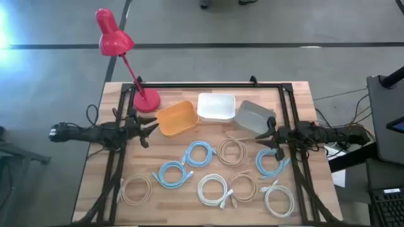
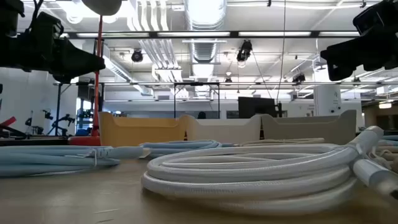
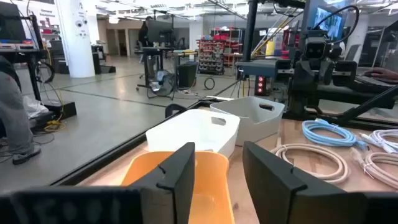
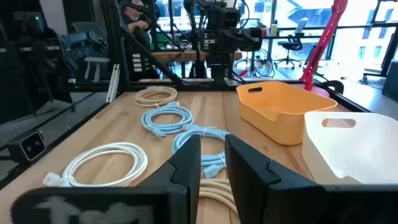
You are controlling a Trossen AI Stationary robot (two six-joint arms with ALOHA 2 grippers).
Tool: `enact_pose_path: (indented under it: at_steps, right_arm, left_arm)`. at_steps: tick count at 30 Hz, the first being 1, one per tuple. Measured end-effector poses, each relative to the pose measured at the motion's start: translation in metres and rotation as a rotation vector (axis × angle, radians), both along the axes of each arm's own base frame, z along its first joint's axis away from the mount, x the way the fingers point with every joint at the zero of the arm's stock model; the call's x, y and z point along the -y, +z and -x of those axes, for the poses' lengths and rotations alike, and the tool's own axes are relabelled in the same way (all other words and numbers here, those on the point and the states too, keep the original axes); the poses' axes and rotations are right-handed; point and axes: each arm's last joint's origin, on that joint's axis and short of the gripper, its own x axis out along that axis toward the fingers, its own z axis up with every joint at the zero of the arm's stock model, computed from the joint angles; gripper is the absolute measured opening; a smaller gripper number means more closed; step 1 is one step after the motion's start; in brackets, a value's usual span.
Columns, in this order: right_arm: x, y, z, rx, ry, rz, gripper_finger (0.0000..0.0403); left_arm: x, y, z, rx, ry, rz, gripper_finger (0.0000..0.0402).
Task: Pick & Place USB Port
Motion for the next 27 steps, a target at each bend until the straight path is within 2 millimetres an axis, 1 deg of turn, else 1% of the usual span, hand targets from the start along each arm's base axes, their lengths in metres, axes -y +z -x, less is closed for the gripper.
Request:
enact_pose_path:
  at_steps: [16, 27]
  right_arm:
    - [0.0000, 0.0001, 0.0000, 0.000, 0.001, 0.000, 0.0089]
    - [0.0000, 0.0001, 0.0000, 0.000, 0.001, 0.000, 0.0073]
  left_arm:
    - [0.0000, 0.0000, 0.0000, 0.000, 0.000, 0.000, 0.0140]
    - [0.0000, 0.0000, 0.0000, 0.000, 0.000, 0.000, 0.0140]
